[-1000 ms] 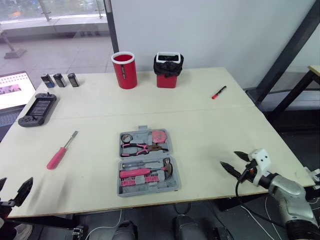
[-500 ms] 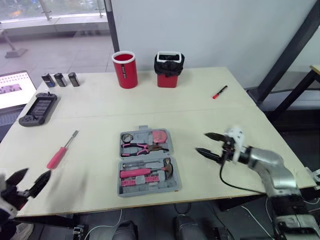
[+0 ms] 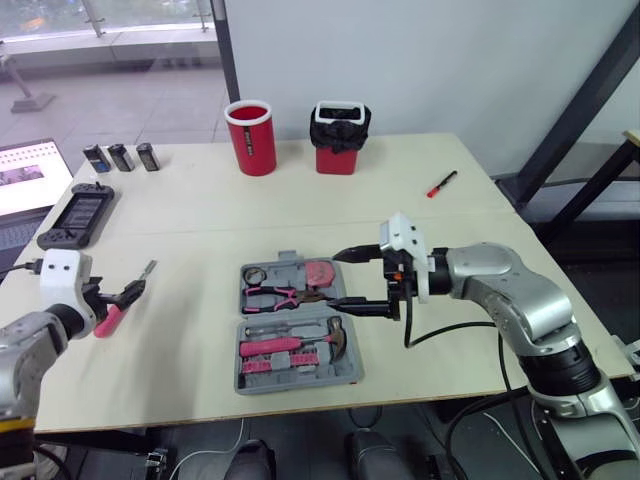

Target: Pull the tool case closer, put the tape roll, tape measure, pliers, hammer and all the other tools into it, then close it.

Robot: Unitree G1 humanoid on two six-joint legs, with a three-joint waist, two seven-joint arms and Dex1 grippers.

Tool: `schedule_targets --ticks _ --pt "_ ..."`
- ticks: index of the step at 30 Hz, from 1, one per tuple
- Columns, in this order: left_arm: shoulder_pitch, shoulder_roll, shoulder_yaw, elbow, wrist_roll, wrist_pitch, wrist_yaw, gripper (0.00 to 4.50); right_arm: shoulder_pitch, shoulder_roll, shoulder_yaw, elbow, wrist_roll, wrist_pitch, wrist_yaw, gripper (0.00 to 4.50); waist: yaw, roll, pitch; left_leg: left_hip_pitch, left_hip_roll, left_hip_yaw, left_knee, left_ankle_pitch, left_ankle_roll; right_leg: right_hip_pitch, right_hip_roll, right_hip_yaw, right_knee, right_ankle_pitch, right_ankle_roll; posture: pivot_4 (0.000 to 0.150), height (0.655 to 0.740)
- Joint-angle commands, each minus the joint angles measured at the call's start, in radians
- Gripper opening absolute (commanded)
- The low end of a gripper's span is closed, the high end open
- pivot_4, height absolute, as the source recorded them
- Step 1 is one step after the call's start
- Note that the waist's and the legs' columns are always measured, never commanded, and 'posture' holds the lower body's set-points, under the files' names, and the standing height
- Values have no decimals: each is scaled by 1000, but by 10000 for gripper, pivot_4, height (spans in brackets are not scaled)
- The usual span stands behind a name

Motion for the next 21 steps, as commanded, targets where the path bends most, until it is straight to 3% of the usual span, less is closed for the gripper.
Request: schedule_targets --ticks 1,14,17,21 --pt "-72 30 -11 148 45 -53 -36 45000 11 -24 -23 -75 16 17 -24 44530 0 0 0 0 0 0 0 0 0 0 0 0 0 0 0 1500 7400" --pt "-330 -11 -173 735 221 -354 -175 45000 124 -82 -60 -116 7 43 -115 44530 9 -1 0 0 0 0 1 0 0 1 -1 -1 0 1 1 1500 7400" --pt "-347 -13 -179 780 232 -382 -192 36660 146 -106 -54 -123 -7 41 -120 45000 8 -1 0 0 0 0 0 0 0 1 -1 -1 0 2 4 1500 7400" --pt "-341 -5 -182 768 231 -375 -212 17308 148 -125 -53 -116 -14 51 -134 45000 12 -1 0 0 0 0 0 0 0 1 -1 -1 0 2 4 1500 7400"
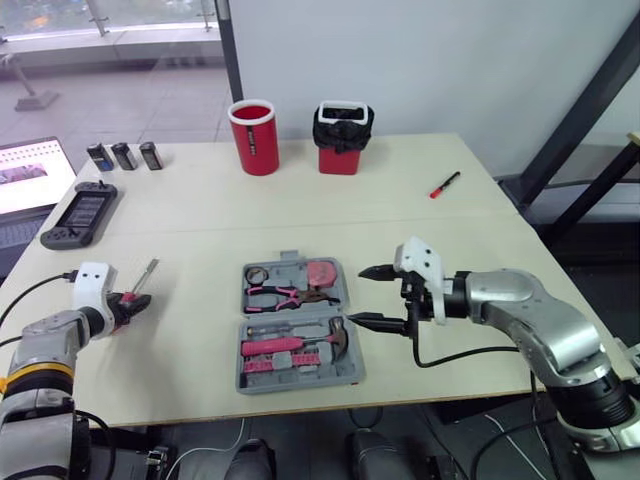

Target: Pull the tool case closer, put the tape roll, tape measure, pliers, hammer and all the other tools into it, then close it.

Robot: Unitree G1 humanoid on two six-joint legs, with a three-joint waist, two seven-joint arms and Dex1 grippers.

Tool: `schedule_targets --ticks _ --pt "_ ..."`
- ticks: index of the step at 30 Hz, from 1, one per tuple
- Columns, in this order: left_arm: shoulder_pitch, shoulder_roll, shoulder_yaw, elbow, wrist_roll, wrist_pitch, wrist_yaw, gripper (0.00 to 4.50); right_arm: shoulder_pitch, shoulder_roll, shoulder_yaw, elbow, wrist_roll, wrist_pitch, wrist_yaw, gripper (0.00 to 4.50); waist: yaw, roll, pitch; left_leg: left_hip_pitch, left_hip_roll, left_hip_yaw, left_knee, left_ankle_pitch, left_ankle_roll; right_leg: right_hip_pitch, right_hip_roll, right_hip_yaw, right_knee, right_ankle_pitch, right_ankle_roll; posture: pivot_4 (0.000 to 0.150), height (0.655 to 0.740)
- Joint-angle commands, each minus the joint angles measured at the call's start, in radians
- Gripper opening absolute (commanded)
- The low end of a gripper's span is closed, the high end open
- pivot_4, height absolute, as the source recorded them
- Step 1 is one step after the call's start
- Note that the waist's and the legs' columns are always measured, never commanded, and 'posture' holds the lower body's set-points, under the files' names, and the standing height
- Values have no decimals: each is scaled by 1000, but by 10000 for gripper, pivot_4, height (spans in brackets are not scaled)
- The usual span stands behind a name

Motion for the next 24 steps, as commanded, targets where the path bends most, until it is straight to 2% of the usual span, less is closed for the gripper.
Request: schedule_targets --ticks 1,2,3,10,18,24 --pt "1 18 9 -18 4 -5 -26 12152 -14 -15 -19 -22 -9 -5 -14 45000 2 0 0 0 0 0 0 0 0 0 0 0 0 0 0 1500 7400" --pt "4 18 12 -23 3 -5 -26 6603 -16 -15 -17 -19 -13 -8 -15 45000 2 0 0 0 0 0 1 0 0 0 0 0 0 0 0 1500 7400" --pt "7 20 15 -28 3 -4 -27 5722 -19 -14 -14 -16 -14 -8 -16 45000 2 0 0 0 0 0 1 0 0 0 0 0 0 0 -1 1500 7400" --pt "72 33 61 -176 -44 57 -46 5762 -63 -12 16 0 -20 -3 -2 45000 0 0 0 0 0 0 0 0 0 0 0 0 0 0 0 1500 7400" --pt "137 53 22 -672 -80 293 -66 5762 -108 -36 20 -12 10 20 66 45000 17 0 0 0 0 0 1 0 0 0 0 0 1 0 -1 1500 7400" --pt "73 124 -173 -1033 -196 557 -286 5762 -36 -117 -24 -60 15 30 79 45000 17 0 0 -1 0 0 1 0 0 1 -1 0 -1 -2 -3 1500 7400"
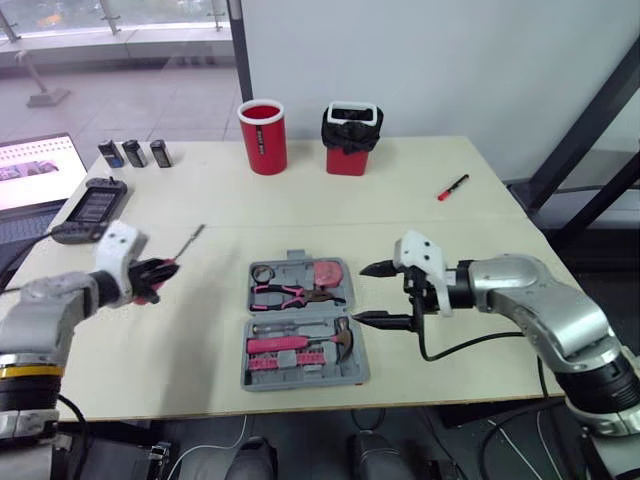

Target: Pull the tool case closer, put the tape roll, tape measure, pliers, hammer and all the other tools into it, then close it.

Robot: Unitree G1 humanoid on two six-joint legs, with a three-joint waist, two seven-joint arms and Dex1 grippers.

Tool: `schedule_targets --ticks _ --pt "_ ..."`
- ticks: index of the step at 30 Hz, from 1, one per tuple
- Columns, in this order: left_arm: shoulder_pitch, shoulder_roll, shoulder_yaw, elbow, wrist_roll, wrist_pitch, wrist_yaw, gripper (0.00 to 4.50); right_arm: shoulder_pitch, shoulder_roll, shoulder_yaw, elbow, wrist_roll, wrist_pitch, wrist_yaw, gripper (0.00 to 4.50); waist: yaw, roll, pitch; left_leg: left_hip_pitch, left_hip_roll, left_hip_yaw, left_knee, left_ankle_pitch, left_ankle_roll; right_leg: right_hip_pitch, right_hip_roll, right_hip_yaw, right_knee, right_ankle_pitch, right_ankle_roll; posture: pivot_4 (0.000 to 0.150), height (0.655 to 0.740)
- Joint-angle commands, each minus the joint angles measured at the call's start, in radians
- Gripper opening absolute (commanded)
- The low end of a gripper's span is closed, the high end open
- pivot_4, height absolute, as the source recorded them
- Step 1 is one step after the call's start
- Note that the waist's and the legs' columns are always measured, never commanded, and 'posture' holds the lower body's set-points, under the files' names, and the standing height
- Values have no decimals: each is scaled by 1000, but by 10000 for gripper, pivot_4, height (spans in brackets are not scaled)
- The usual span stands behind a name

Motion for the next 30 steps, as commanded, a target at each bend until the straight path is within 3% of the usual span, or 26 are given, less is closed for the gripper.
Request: schedule_targets --ticks 1,10,15,20,26,30 --pt "-71 27 -99 -169 -89 157 -105 5762 46 -51 -51 -44 -23 -32 -11 45000 -1 0 0 0 0 0 0 0 0 0 0 0 0 0 0 1500 7400" --pt "-229 45 -404 -342 -120 299 -293 5762 251 -159 -163 -147 -15 -11 -37 45000 -13 0 1 0 0 -1 0 0 0 0 1 1 1 -1 0 1500 7400" --pt "-306 18 -607 -399 -7 287 -293 5762 345 -170 -201 -212 -19 5 -75 45000 -13 0 1 0 0 0 1 0 0 0 1 1 1 -1 0 1500 7400" --pt "-397 -62 -733 -356 8 368 -307 5762 358 -161 -201 -236 -17 24 -112 45000 -7 0 1 0 0 -1 2 0 0 0 2 1 1 -1 0 1500 7400" --pt "-425 -52 -876 -344 110 328 -330 5762 331 -160 -174 -225 -25 22 -131 45000 -4 0 1 0 0 -1 2 0 0 0 2 2 1 -1 0 1500 7400" --pt "-434 -77 -897 -310 149 327 -313 5762 299 -144 -149 -216 -22 29 -143 45000 -2 0 1 0 0 -1 3 0 0 0 2 2 1 -1 0 1500 7400"
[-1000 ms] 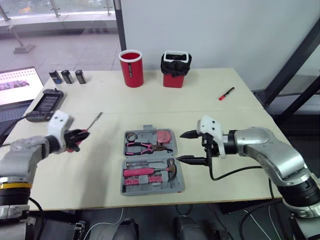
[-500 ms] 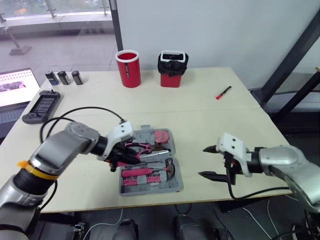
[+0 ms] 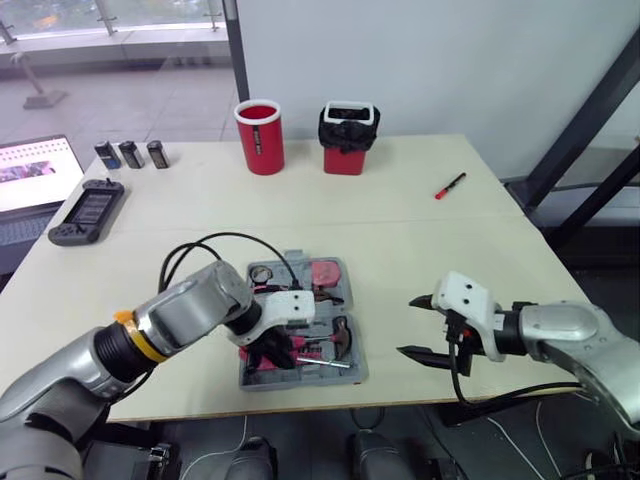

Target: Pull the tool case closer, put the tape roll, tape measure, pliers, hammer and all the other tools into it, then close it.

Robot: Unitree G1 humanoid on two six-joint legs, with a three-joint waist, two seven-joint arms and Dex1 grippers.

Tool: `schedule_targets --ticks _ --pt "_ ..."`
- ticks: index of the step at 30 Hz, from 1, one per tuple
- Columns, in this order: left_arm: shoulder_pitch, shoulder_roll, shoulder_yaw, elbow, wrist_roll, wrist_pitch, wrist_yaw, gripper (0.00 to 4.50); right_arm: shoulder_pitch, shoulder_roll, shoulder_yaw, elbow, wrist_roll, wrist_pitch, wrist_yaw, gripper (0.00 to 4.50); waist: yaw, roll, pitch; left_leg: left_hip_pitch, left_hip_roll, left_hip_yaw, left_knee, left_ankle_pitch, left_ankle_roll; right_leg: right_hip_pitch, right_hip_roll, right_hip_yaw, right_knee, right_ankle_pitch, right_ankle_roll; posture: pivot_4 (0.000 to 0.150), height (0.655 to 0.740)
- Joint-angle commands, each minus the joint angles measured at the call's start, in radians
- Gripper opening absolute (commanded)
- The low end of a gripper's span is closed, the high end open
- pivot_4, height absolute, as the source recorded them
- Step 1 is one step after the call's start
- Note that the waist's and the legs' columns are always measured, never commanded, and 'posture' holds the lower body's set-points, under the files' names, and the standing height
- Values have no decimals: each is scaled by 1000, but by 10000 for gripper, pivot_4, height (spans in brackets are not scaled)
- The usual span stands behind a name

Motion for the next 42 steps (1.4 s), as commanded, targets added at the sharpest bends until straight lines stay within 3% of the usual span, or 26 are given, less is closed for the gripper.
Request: schedule_targets --ticks 1,5,12,26,42 --pt "-19 -20 7 -4 25 -9 7 5762 -32 13 13 -9 2 2 -14 45000 0 0 0 0 0 0 1 0 0 0 0 0 0 0 0 1500 7400" --pt "8 -14 16 -29 24 -7 5 5762 -46 18 38 7 -6 16 -28 45000 0 0 0 0 0 0 1 0 0 0 0 0 0 0 0 1500 7400" --pt "50 -109 74 27 17 -5 90 5762 -64 17 68 29 -27 8 -26 45000 1 0 0 0 0 0 2 0 0 1 0 0 1 0 0 1500 7400" --pt "93 -109 117 -54 -15 7 98 5762 -110 5 107 42 -50 25 -15 45000 2 0 0 0 0 0 4 0 0 2 0 0 1 0 0 1500 7400" --pt "91 -139 105 3 -13 7 103 5762 -99 -4 110 50 -73 15 5 45000 2 0 0 0 0 0 5 0 0 3 0 0 1 0 1 1500 7400"
